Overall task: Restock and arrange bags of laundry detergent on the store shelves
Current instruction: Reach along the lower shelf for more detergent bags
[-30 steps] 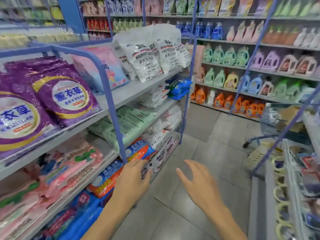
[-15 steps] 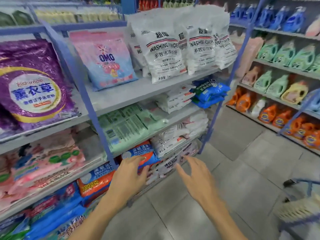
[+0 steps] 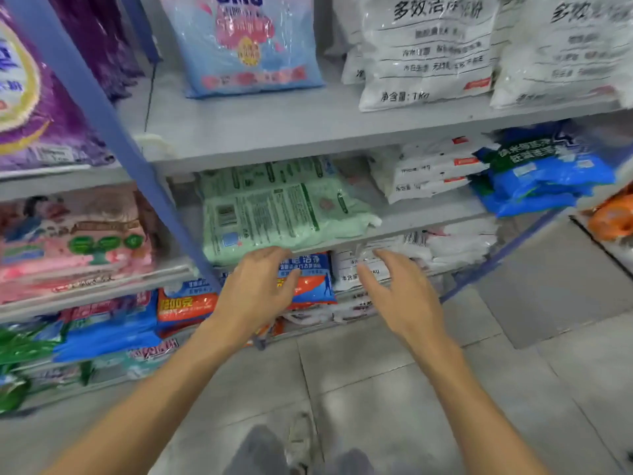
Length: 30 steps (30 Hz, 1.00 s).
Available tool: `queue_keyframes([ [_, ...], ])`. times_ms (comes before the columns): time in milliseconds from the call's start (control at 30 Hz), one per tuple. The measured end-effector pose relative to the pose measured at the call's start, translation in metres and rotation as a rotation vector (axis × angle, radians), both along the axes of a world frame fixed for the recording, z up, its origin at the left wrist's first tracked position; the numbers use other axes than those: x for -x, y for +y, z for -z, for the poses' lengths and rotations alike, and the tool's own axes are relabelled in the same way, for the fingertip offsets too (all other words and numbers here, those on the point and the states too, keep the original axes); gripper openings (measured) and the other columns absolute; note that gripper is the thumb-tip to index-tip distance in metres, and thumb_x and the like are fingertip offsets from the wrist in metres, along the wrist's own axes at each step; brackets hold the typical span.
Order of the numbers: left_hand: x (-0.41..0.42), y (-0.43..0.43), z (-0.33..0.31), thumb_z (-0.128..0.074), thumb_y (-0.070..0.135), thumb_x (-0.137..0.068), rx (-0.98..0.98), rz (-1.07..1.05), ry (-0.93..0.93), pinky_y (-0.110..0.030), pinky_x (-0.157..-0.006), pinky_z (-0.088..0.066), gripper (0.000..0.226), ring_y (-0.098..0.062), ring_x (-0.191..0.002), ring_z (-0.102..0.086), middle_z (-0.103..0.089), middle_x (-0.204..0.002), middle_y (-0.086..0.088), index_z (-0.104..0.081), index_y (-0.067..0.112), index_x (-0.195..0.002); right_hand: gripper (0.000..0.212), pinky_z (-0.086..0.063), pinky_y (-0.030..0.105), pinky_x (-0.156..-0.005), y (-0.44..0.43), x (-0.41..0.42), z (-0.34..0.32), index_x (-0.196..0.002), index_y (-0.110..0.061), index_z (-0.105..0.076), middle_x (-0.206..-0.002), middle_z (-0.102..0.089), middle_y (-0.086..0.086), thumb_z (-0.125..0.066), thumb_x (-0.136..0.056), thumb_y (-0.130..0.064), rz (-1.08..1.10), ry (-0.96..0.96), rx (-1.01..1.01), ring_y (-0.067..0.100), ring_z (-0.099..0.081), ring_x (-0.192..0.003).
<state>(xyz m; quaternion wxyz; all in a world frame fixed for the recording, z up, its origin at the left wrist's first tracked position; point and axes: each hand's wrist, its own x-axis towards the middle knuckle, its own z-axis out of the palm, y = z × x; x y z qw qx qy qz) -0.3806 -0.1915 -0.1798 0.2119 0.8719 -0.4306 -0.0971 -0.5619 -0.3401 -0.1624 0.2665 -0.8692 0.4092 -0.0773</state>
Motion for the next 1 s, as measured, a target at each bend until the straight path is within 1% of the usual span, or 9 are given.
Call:
queue_keyframes([
  [100, -0.001, -0.012, 0.011, -0.061, 0.036, -0.098, -0.024, -0.053, -0.022, -0.044, -0.098, -0.052, 0.042, -0.027, -0.124, -0.057, -0.067, -0.128, -0.003, -0.062, 0.013, -0.132, 0.052, -0.038, 0.033, -0.104, -0.03, -0.022, 0.017, -0.143, -0.024, -0.053, -0.146, -0.055, 0.0, -0.048, -0.102, -0.055, -0.077, -0.01, 0.005, 0.02, -0.047, -0.135],
  [233, -0.003, -0.025, 0.028, -0.061, 0.035, -0.098, -0.033, -0.183, -0.022, -0.044, -0.102, -0.05, 0.044, -0.029, -0.127, -0.055, -0.065, -0.133, -0.008, -0.062, 0.011, -0.135, 0.052, -0.038, 0.034, -0.106, -0.059, -0.045, 0.044, -0.144, -0.024, -0.053, -0.148, -0.055, 0.001, -0.05, -0.101, -0.053, -0.17, -0.005, -0.011, 0.021, -0.046, -0.137],
  [333, -0.001, -0.031, 0.044, -0.062, 0.036, -0.097, -0.014, -0.296, -0.024, -0.045, -0.103, -0.05, 0.043, -0.031, -0.127, -0.056, -0.064, -0.136, -0.008, -0.063, 0.012, -0.134, 0.053, -0.037, 0.033, -0.104, -0.074, -0.055, 0.067, -0.145, -0.026, -0.052, -0.147, -0.055, -0.001, -0.048, -0.101, -0.054, -0.245, 0.011, -0.025, 0.021, -0.045, -0.136],
  [467, 0.0, -0.041, 0.07, -0.064, 0.035, -0.096, -0.001, -0.4, -0.069, -0.045, -0.105, -0.049, 0.043, -0.03, -0.13, -0.056, -0.062, -0.138, -0.009, -0.063, 0.012, -0.133, 0.055, -0.039, 0.029, -0.104, -0.09, -0.072, 0.092, -0.144, -0.025, -0.055, -0.147, -0.056, -0.003, -0.049, -0.098, -0.055, -0.333, -0.038, 0.041, 0.016, -0.046, -0.136],
  [633, -0.016, -0.049, 0.099, -0.064, 0.034, -0.095, 0.048, -0.489, -0.187, -0.05, -0.106, -0.048, 0.045, -0.033, -0.135, -0.051, -0.06, -0.142, -0.007, -0.062, 0.015, -0.136, 0.057, -0.031, 0.026, -0.111, -0.109, -0.091, 0.114, -0.146, -0.031, -0.053, -0.153, -0.049, -0.008, -0.047, -0.096, -0.058, -0.404, -0.101, 0.159, 0.009, -0.036, -0.141],
  [733, -0.034, -0.052, 0.112, -0.055, 0.04, -0.094, 0.112, -0.511, -0.258, -0.051, -0.104, -0.05, 0.048, -0.032, -0.135, -0.051, -0.061, -0.141, -0.005, -0.063, 0.016, -0.135, 0.055, -0.022, 0.017, -0.104, -0.118, -0.108, 0.123, -0.143, -0.032, -0.056, -0.15, -0.049, -0.011, -0.048, -0.095, -0.057, -0.407, -0.215, 0.215, 0.002, -0.03, -0.135],
  [833, -0.052, -0.056, 0.121, -0.051, 0.043, -0.097, 0.154, -0.547, -0.287, -0.049, -0.108, -0.048, 0.048, -0.031, -0.137, -0.049, -0.059, -0.143, -0.005, -0.062, 0.018, -0.136, 0.049, -0.015, 0.008, -0.097, -0.125, -0.13, 0.136, -0.143, -0.034, -0.054, -0.147, -0.048, -0.017, -0.051, -0.098, -0.052, -0.422, -0.254, 0.259, -0.002, -0.027, -0.131],
  [900, -0.065, -0.06, 0.127, -0.053, 0.041, -0.1, 0.16, -0.539, -0.294, -0.05, -0.107, -0.048, 0.044, -0.031, -0.136, -0.049, -0.059, -0.142, -0.006, -0.061, 0.018, -0.136, 0.048, -0.021, 0.013, -0.099, -0.127, -0.146, 0.142, -0.141, -0.032, -0.055, -0.145, -0.052, -0.016, -0.05, -0.098, -0.052, -0.437, -0.276, 0.307, 0.0, -0.033, -0.131],
  [1000, -0.081, -0.067, 0.133, -0.056, 0.038, -0.099, 0.168, -0.504, -0.299, -0.05, -0.106, -0.048, 0.043, -0.033, -0.131, -0.052, -0.062, -0.137, -0.008, -0.061, 0.014, -0.135, 0.052, -0.036, 0.03, -0.108, -0.129, -0.171, 0.149, -0.142, -0.024, -0.056, -0.148, -0.054, -0.005, -0.053, -0.098, -0.051, -0.43, -0.281, 0.339, 0.015, -0.044, -0.136],
])
